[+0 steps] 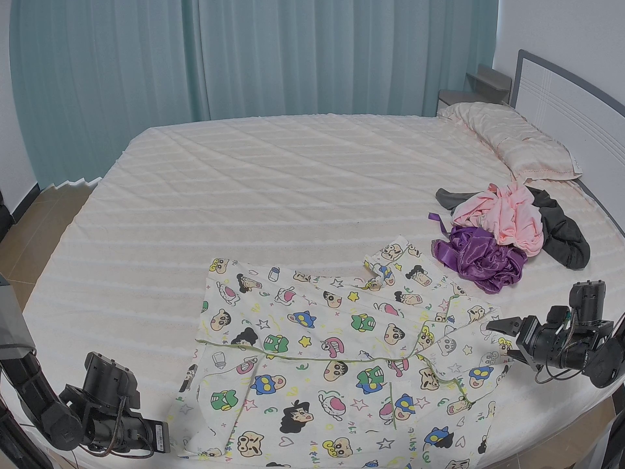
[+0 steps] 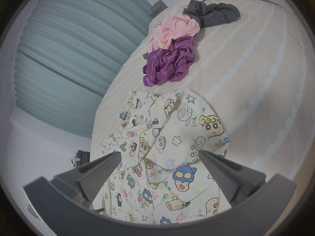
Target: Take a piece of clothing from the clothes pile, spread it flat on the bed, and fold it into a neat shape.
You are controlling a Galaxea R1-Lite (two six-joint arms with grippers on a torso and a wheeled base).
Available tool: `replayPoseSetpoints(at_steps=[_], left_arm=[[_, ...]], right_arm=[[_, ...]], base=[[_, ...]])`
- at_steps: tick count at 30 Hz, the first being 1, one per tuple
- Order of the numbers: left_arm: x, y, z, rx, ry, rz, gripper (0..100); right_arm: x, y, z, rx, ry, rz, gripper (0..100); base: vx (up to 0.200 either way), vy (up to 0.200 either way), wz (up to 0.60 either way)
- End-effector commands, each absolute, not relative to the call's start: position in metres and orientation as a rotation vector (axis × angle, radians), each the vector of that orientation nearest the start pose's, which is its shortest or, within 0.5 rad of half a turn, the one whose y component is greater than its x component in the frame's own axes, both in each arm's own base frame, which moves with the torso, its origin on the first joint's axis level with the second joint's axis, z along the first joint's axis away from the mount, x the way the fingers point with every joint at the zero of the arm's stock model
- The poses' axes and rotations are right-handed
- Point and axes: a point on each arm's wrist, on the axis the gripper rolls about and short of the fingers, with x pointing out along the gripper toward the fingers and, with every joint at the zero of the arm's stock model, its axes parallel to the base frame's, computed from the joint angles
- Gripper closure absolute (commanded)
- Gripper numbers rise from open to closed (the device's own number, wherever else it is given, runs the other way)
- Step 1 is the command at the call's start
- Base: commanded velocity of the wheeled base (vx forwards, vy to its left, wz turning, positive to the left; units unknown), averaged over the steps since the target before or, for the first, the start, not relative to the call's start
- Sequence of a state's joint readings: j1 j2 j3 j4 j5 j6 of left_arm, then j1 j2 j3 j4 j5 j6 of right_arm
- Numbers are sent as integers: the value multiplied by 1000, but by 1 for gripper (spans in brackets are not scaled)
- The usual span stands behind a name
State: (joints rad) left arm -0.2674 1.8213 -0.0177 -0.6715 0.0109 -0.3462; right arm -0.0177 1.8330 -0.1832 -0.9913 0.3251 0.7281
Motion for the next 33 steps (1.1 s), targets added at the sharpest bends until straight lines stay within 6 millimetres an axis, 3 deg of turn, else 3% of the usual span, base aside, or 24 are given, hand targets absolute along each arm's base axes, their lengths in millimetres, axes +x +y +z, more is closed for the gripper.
replayPoseSetpoints(at_steps=[1,5,6,15,19,23,33], left_arm=[[142,-36,8,-167,1169,-26,100],[142,-34,7,-190,1191,-40,100],[142,-34,6,-193,1195,-42,0],[149,-23,10,-214,1141,-8,0],[165,-13,18,-270,1022,-1,0],[175,-18,27,-398,950,-31,0],[202,-54,42,-661,897,-65,0]], right_arm=[[219,4,48,809,730,50,0],[218,4,48,809,728,51,0],[218,4,48,809,730,50,0],[218,4,48,807,729,53,0],[218,4,48,807,724,55,0],[218,4,50,807,719,56,0],[214,11,52,796,725,85,0]], base=[[0,0,0],[0,0,0],[0,0,0],[0,0,0],[0,0,0],[0,0,0],[0,0,0]])
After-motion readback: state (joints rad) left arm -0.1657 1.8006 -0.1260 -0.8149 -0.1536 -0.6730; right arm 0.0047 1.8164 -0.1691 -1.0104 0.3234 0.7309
